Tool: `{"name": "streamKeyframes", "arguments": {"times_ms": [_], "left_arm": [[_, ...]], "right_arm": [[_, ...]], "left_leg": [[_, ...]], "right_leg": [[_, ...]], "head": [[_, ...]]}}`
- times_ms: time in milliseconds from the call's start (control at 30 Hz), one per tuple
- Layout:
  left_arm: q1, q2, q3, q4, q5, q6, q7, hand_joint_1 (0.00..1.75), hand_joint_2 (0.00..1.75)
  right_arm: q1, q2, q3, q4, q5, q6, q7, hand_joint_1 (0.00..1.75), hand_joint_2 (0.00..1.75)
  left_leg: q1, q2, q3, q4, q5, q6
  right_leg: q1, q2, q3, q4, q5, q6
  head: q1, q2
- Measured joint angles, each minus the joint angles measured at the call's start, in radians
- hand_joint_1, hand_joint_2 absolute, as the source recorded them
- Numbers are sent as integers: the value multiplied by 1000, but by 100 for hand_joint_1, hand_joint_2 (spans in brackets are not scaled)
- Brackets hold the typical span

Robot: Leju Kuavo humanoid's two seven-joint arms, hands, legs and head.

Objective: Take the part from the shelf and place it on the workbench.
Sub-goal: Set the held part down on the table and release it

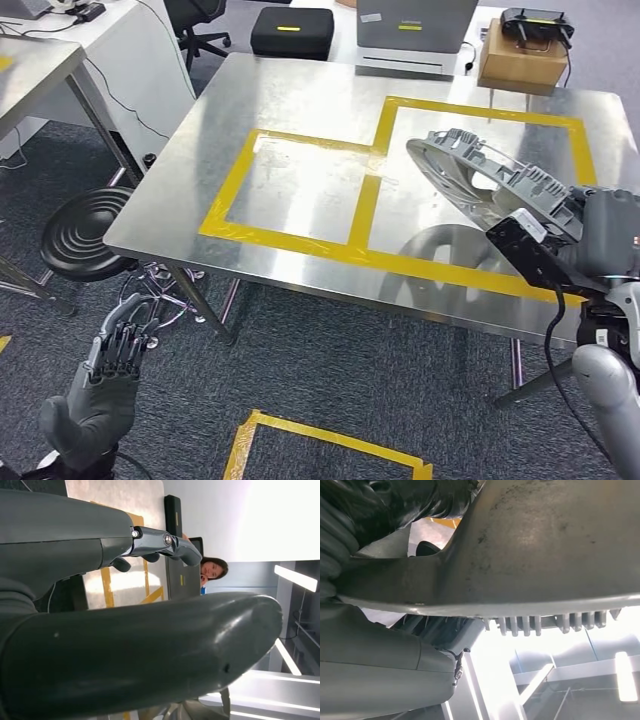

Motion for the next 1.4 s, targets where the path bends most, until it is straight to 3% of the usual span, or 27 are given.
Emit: {"name": "streamKeyframes", "arguments": {"times_ms": [467,667,933,1100,1400], "left_arm": [[-10,-3,-4,0,2,9,23,0,0],[-7,-35,-4,-15,-10,2,62,0,0],[-25,-21,-7,-15,11,5,55,0,0],[-25,-7,-17,-15,12,11,51,0,0],[-35,11,-35,-4,19,2,45,0,0]], "right_arm": [[-23,18,65,8,54,42,3,175,175],[28,69,231,40,187,100,-14,175,175],[37,111,426,128,292,127,30,175,175],[13,122,435,149,304,66,48,175,175],[-85,151,402,233,295,118,33,175,175]], "left_leg": [[-1,0,0,1,-1,1],[-1,0,0,1,-2,1],[-1,0,1,1,-1,1],[-1,0,3,1,-1,1],[-1,0,3,1,-1,1]], "right_leg": [[-2,-1,1,-1,1,1],[0,-1,3,-1,0,1],[0,0,4,-1,0,2],[-1,0,4,-1,0,2],[-1,0,5,-1,0,2]], "head": [[0,0],[0,0],[0,0],[0,0],[0,0]]}}
